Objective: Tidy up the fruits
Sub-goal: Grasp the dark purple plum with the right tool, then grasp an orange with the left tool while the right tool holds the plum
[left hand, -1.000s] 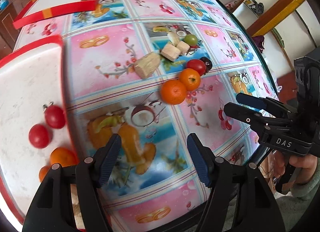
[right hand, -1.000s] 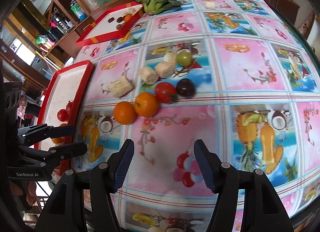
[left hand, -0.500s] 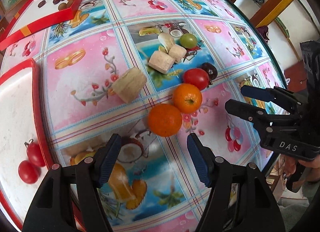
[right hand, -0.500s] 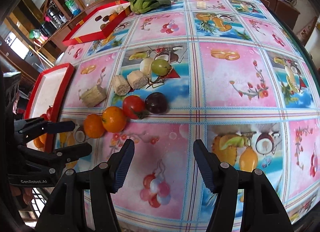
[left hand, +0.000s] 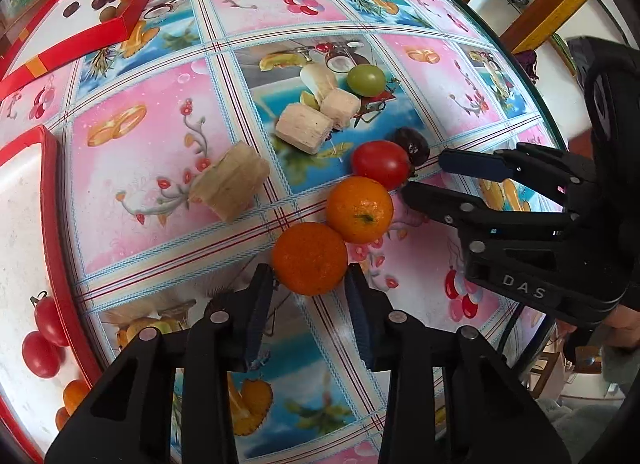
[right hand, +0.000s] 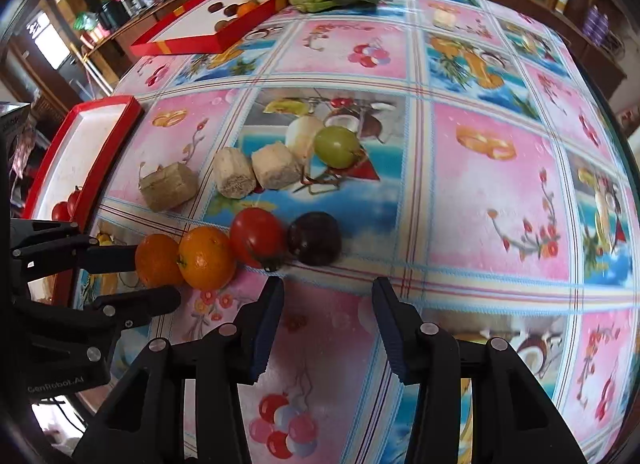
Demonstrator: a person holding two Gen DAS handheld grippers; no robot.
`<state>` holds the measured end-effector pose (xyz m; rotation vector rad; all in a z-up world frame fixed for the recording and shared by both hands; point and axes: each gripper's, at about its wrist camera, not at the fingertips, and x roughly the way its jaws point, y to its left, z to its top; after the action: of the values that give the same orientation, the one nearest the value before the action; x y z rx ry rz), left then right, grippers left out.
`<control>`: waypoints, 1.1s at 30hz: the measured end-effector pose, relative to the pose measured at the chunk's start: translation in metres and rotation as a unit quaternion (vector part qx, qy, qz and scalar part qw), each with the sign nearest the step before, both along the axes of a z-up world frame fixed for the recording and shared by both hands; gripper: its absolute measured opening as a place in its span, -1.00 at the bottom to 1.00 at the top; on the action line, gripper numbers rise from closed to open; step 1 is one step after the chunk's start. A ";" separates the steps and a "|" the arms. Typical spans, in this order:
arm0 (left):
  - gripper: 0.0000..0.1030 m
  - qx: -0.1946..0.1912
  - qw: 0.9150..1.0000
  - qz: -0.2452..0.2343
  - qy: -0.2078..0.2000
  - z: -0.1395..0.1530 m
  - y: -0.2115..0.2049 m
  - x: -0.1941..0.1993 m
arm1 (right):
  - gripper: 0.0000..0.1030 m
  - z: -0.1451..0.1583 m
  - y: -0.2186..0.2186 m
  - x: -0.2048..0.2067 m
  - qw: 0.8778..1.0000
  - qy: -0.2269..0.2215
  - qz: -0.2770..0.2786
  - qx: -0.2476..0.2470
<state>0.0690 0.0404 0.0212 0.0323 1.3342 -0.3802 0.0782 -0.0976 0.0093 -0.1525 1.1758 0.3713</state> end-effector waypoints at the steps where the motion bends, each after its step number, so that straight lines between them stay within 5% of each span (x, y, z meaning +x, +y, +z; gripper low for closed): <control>1: -0.32 -0.004 1.000 0.004 0.003 0.000 0.002 0.000 | -0.08 0.000 0.003 0.001 1.000 -0.003 0.007 -0.003; 6: -0.32 -0.003 1.000 0.019 0.007 0.000 0.011 0.000 | -0.15 0.001 0.013 0.006 0.999 -0.014 0.033 -0.006; 13: -0.32 -0.009 1.000 0.025 0.010 -0.001 0.013 0.000 | -0.57 0.001 0.012 0.008 0.999 -0.017 0.037 -0.005; 17: -0.34 -0.012 1.000 0.024 0.007 -0.001 0.010 -0.002 | -0.58 0.002 0.001 0.006 1.000 -0.009 0.019 0.015; 19: -0.52 -0.018 1.000 0.023 0.007 -0.001 0.009 -0.005 | -0.58 0.003 -0.003 0.002 1.000 -0.007 0.011 0.025; 33: -0.61 -0.046 0.998 0.036 0.012 0.005 0.022 -0.027 | -0.59 0.018 -0.007 -0.038 0.997 0.007 -0.007 0.081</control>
<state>0.0420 0.0624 0.0260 -0.0965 1.3357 -0.3817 0.0405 -0.1046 0.0273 -0.0004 1.1555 0.4548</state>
